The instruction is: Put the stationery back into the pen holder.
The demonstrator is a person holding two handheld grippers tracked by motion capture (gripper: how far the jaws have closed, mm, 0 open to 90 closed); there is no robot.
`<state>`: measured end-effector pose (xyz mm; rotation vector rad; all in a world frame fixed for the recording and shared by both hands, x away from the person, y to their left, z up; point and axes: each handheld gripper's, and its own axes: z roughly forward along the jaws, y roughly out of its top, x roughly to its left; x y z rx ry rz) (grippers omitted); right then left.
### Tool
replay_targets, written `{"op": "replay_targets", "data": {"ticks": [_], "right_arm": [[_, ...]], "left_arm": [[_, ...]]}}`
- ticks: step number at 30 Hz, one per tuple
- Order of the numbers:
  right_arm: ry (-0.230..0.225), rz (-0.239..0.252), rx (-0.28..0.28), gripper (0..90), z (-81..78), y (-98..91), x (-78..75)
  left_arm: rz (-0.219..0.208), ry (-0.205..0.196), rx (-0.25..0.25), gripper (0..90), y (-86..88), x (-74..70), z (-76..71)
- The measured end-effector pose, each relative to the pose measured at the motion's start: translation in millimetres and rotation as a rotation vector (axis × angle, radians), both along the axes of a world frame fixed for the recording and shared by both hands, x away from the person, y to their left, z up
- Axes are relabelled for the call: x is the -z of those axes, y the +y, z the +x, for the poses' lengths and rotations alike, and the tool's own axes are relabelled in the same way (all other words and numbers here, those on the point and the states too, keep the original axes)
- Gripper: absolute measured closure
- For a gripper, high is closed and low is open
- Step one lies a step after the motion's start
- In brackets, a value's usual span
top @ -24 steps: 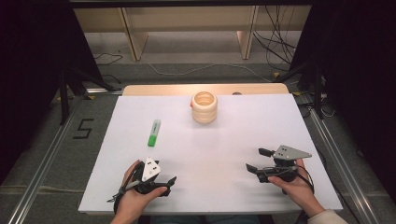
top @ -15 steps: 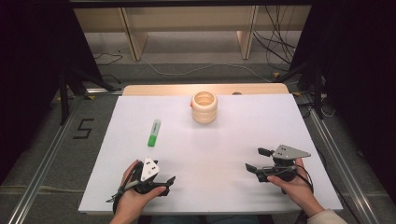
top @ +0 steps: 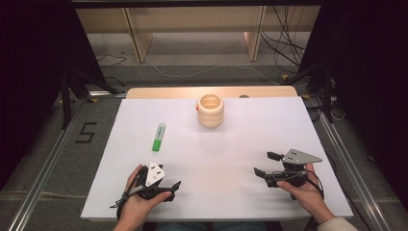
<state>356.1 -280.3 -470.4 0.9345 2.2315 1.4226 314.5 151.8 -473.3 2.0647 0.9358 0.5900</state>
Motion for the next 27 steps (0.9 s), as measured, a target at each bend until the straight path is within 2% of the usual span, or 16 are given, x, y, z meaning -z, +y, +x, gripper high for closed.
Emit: {"op": "replay_targets", "data": {"ticks": [2,5,6,8,9,12,18,22,24,25,26,27], "right_arm": [[0.004,-0.002,0.001,17.2,0.1,0.0,0.4],[0.011,-0.006,0.000,17.2,-0.9,0.6,1.0],[0.010,-0.006,-0.002,17.2,-1.2,0.9,1.2],[0.012,-0.008,-0.005,17.2,-2.2,1.3,0.7],[0.009,-0.010,-0.007,17.2,-2.0,1.5,0.9],[0.014,-0.014,-0.011,17.2,-3.3,2.6,1.4],[0.005,-0.017,-0.024,17.2,-6.0,3.2,0.5],[0.009,-0.016,-0.022,17.2,-5.2,3.9,0.7],[0.011,-0.016,-0.023,17.2,-4.9,4.3,0.8],[0.014,-0.015,-0.024,17.2,-4.6,4.7,1.2],[0.015,-0.019,-0.023,17.2,-4.2,4.6,1.4],[0.008,-0.018,-0.025,17.1,-3.4,4.3,1.6]], "left_arm": [[0.003,-0.005,-0.001,17.2,0.6,-0.4,1.1],[-0.006,-0.006,-0.030,18.5,1.2,-0.9,2.8],[0.005,-0.005,-0.040,19.8,1.9,-1.2,3.3],[0.001,-0.004,-0.053,27.1,2.1,-1.4,3.5],[0.008,-0.008,-0.074,30.0,3.4,-3.3,4.7],[0.020,-0.024,-0.089,40.8,4.6,-5.6,4.8],[0.021,-0.020,-0.129,68.2,10.5,-13.9,8.5],[0.038,0.002,-0.139,83.2,14.3,-16.8,19.5],[0.040,0.012,-0.139,88.2,15.6,-17.7,28.4],[0.040,0.012,-0.139,89.6,15.6,-17.7,28.4],[0.065,0.000,-0.134,89.7,16.4,-19.5,40.6],[0.068,-0.004,-0.138,89.6,16.3,-20.2,47.8]]}}
